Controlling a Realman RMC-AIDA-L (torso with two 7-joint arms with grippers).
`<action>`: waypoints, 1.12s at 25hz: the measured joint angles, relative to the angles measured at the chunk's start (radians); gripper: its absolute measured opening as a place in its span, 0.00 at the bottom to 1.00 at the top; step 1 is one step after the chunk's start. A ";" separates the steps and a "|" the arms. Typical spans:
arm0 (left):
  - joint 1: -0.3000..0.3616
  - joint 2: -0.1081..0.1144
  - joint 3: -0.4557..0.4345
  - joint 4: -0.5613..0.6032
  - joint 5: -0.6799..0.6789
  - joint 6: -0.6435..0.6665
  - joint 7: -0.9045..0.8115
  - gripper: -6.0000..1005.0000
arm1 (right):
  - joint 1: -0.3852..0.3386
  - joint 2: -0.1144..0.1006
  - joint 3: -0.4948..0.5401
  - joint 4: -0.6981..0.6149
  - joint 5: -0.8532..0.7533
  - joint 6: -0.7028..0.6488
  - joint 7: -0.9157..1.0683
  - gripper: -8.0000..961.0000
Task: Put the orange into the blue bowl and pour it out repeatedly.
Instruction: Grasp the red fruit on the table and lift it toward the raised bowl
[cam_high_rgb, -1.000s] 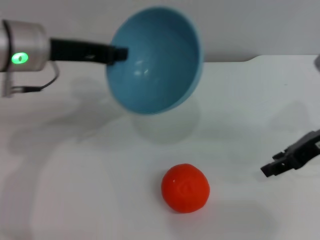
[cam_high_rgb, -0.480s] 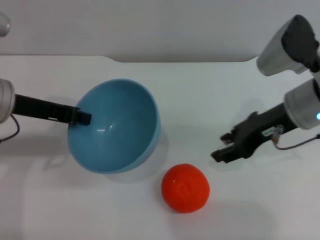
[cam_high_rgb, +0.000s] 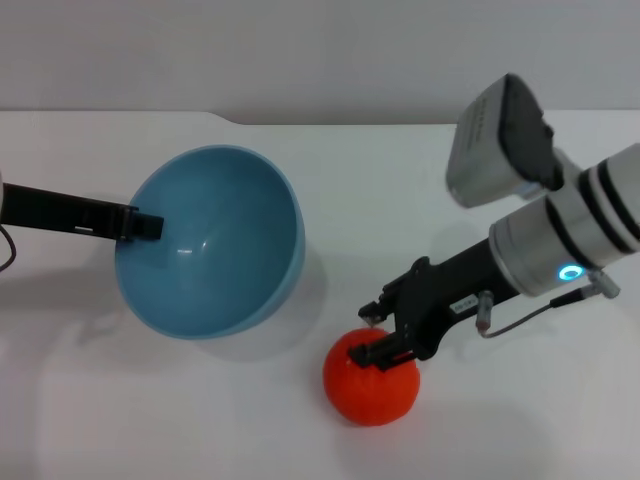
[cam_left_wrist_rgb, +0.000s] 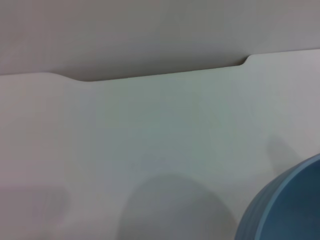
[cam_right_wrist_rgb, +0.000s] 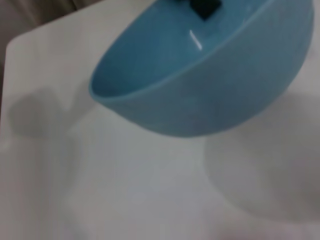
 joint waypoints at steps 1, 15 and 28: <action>-0.002 0.000 0.000 0.000 0.001 -0.001 0.001 0.00 | 0.000 0.000 -0.012 0.007 -0.003 0.012 0.000 0.52; -0.007 0.001 0.002 -0.008 0.001 -0.009 0.009 0.00 | 0.020 0.001 -0.037 0.185 -0.009 0.123 0.007 0.46; -0.011 0.002 0.010 -0.009 0.001 -0.010 0.010 0.01 | -0.004 -0.001 0.013 0.166 -0.007 0.092 0.008 0.20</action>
